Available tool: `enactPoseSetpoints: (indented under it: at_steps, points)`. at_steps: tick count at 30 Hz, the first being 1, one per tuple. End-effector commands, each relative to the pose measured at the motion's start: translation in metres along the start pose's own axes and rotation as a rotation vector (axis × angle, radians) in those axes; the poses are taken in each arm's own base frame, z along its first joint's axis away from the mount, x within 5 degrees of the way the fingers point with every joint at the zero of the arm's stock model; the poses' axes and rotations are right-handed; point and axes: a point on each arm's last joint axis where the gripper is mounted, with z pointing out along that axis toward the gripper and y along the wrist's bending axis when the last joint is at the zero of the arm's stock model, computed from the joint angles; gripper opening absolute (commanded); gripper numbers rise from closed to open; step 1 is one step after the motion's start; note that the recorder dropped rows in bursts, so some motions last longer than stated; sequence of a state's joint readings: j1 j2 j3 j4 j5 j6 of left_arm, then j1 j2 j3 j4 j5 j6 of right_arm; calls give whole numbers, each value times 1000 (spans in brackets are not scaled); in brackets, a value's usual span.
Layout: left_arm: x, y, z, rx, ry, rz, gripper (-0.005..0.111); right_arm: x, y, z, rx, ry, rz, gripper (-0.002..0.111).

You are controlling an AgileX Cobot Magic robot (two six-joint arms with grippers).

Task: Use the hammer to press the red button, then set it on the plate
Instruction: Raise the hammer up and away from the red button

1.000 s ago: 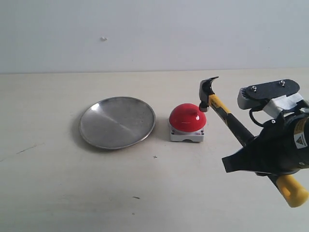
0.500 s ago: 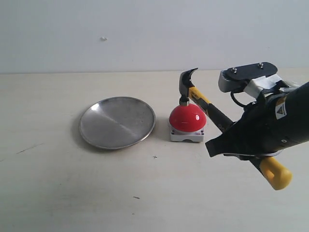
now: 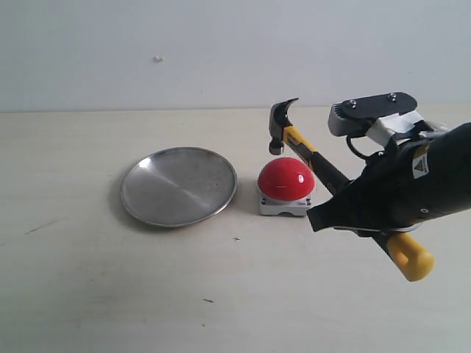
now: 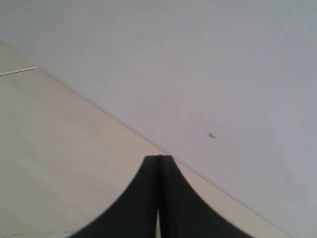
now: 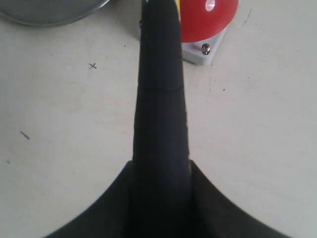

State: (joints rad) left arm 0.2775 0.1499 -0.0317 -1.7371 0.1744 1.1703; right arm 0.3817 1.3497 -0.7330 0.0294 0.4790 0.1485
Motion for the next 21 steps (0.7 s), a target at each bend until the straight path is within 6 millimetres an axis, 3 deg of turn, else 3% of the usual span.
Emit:
enactPoseSetpoints:
  at_steps: [1,7,12,17,21]
  points:
    - [1,1,0,-1,-4,-5,0,-24,1,-34,-15,-238,-44,0]
    - [1,1,0,-1,-4,-5,0,-36,2,-82,-17,-382,-57,0]
    - [1,1,0,-1,-4,-5,0,-36,-9,-93,18,-372,-24,0]
    - [1,1,0,-1,-4,-5,0,-22,-13,-56,30,-234,-15,0]
    - [1,1,0,-1,-4,-5,0,-1,-13,1,5,32,-47,0]
